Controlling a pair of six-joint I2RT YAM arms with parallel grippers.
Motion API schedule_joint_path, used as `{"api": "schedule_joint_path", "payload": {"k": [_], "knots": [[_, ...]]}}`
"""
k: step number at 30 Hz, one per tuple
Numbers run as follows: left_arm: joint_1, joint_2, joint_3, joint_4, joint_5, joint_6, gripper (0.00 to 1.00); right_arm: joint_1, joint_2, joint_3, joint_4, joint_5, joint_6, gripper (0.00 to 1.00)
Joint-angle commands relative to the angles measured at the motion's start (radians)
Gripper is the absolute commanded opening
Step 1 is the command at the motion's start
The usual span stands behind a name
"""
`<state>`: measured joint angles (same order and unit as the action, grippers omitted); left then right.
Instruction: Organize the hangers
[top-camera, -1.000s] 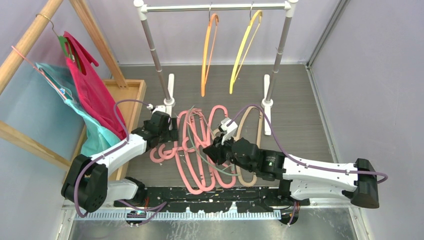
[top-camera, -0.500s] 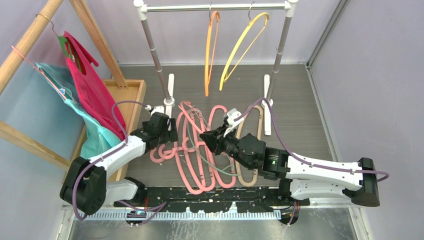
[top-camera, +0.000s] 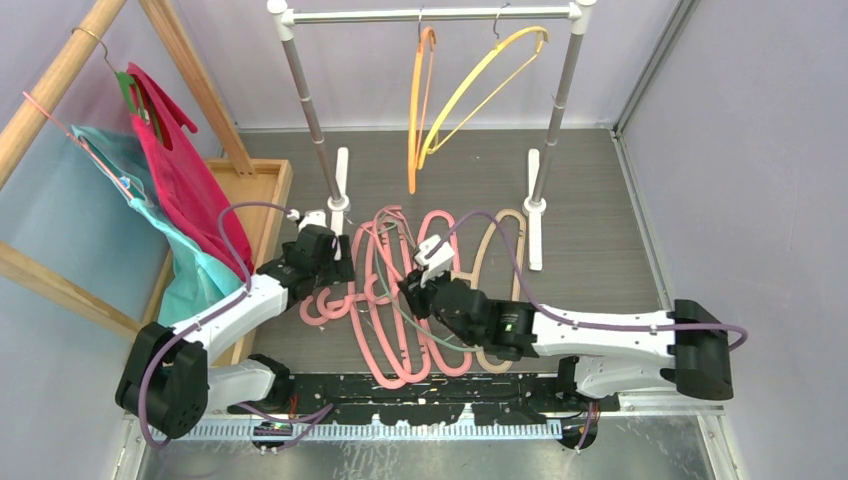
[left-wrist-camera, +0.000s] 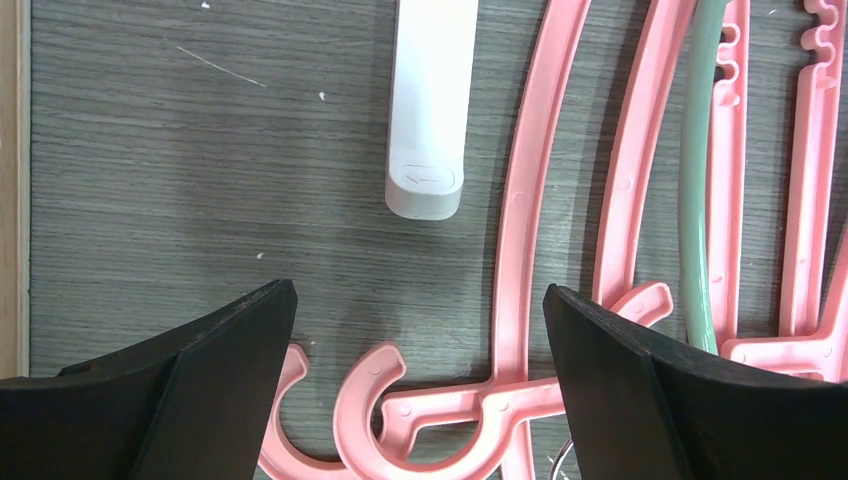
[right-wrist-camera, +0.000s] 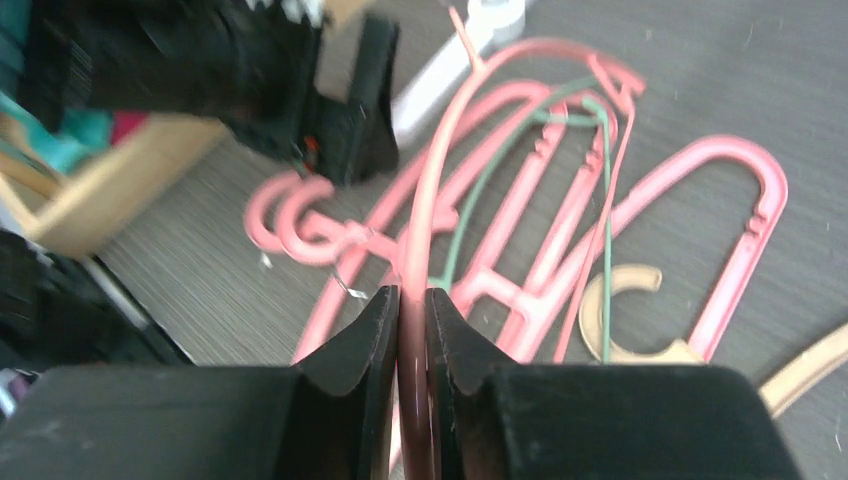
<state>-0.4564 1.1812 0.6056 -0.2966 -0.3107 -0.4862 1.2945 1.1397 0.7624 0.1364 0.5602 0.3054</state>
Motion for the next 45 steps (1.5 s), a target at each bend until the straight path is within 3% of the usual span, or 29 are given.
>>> {"api": "schedule_joint_path", "payload": {"k": [1,16,21,30,37,45], "knots": [[-0.005,-0.029,0.005,0.024,-0.014,-0.009,0.98,0.012,0.077,-0.061,0.070,0.053,0.001,0.01],[-0.004,-0.025,-0.004,0.028,-0.014,-0.015,0.98,0.028,0.314,-0.166,0.094,-0.002,0.093,0.01],[-0.003,-0.035,-0.008,0.024,-0.022,-0.016,0.98,0.028,0.394,-0.152,0.102,0.002,0.114,0.18],[-0.004,-0.046,-0.018,0.024,-0.022,-0.016,0.98,0.028,0.434,-0.157,0.113,0.008,0.133,0.32],[-0.004,-0.046,-0.022,0.026,-0.022,-0.019,0.98,0.028,0.389,-0.175,0.117,0.028,0.135,0.04],[-0.004,-0.048,-0.021,0.024,-0.022,-0.019,0.98,0.028,0.245,-0.136,0.033,0.035,0.095,0.01]]}}
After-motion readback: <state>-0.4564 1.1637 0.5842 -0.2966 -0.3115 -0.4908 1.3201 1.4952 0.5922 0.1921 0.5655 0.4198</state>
